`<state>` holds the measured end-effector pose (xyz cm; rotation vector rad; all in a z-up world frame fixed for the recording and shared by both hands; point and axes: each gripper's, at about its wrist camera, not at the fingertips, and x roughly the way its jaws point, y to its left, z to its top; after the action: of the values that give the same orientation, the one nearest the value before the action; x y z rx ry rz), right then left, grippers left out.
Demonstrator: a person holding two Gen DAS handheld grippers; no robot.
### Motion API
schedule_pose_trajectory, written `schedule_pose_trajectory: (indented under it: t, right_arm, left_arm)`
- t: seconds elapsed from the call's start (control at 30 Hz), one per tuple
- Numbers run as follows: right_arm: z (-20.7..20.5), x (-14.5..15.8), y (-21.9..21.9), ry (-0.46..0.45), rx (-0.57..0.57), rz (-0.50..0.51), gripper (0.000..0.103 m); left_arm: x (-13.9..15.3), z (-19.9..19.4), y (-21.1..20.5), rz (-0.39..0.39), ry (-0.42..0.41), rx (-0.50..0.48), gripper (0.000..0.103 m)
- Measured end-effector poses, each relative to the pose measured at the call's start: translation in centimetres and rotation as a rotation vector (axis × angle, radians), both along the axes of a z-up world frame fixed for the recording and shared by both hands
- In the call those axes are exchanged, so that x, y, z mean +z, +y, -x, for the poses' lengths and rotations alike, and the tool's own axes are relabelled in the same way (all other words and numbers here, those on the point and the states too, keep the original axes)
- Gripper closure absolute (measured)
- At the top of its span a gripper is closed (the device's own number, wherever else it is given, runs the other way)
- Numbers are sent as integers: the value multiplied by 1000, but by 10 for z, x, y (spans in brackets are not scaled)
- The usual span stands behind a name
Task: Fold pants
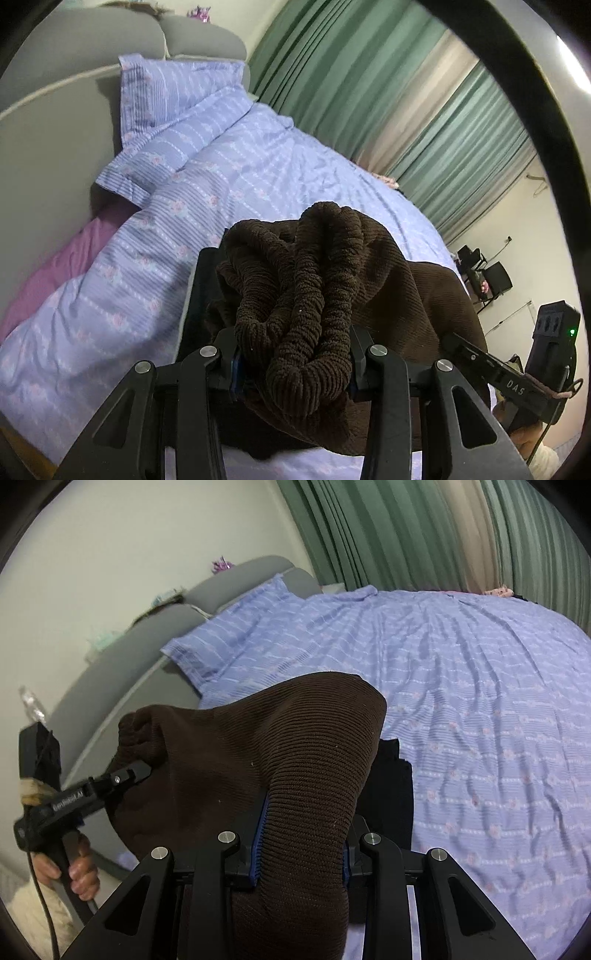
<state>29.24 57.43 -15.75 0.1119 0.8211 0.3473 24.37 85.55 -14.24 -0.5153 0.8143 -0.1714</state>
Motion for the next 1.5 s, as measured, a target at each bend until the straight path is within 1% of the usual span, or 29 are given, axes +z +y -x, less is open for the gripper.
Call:
schedule_pose_trajectory:
  t: [0.17,0.23,0.3,0.33,0.37,0.4,0.47,0.5,0.53,0.6,0.63,0.67,0.73,0.8,0.9,0.97,1.0,1.03,1.1,1.17,1.23,1.3,1.37,1.5]
  right_arm:
    - [-39,-33,13,29,-25,80,72]
    - [-53,-50,14,47,-38,118,72]
    - [-66,-67,13,101,-58,139,70]
    - [-70,-75,12,140,-68,142,67]
    - [-72,-80,11,162,-79,140,64]
    - [-72,-84,9,182,-99,129,58]
    - [-70,-85,6,180,-133,110,52]
    - [-69,-86,5,173,-145,116,47]
    - [-68,-85,5,165,-158,126,45]
    - [-69,-86,7,162,-163,154,45]
    - [-72,-87,8,164,-163,158,42]
    - [-74,-89,8,169,-163,157,40]
    - [-78,-91,9,178,-167,155,39]
    - [-79,-92,9,187,-163,161,39]
    - [-74,-83,11,169,-160,183,38]
    - [-68,-73,10,151,-155,175,36]
    - [-64,-66,9,144,-152,162,32]
    - [-58,-58,8,130,-149,148,25]
    - [-45,-41,9,98,-144,148,23]
    - [-30,-24,13,58,-122,161,22]
    - [-16,-9,16,23,-106,183,18]
    - [-1,7,18,-12,-104,203,17]
    - [18,24,19,-58,-93,215,17]
    - [53,51,8,-111,-86,169,16]
  left_arm:
    - [-45,-38,5,6,63,-23,63]
    - [-67,-51,2,-8,103,-42,61]
    - [-84,-60,1,-42,153,-56,58]
    - [-89,-61,2,-64,166,-57,53]
    - [-89,-60,3,-98,175,-54,47]
    - [-87,-58,4,-137,176,-53,44]
    - [-85,-53,8,-182,181,-72,32]
    - [-84,-52,11,-194,191,-78,30]
    - [-83,-50,13,-205,201,-90,29]
    - [-84,-49,17,-237,218,-104,26]
    - [-86,-49,19,-253,227,-103,24]
    - [-91,-50,22,-255,232,-98,20]
    - [-100,-52,29,-233,264,-76,16]
    - [-103,-54,33,-200,286,-65,16]
    - [-93,-51,28,-226,271,-59,16]
    - [-84,-47,25,-229,269,-53,15]
    - [-78,-43,25,-220,260,-54,15]
    - [-73,-40,24,-216,253,-54,15]
    - [-58,-30,24,-224,231,-46,11]
    - [-42,-22,23,-252,203,-35,10]
    - [-22,-11,23,-299,168,4,8]
    - [0,2,22,-344,129,44,8]
    - [21,15,17,-378,88,61,8]
    - [72,52,-13,-452,-22,74,4]
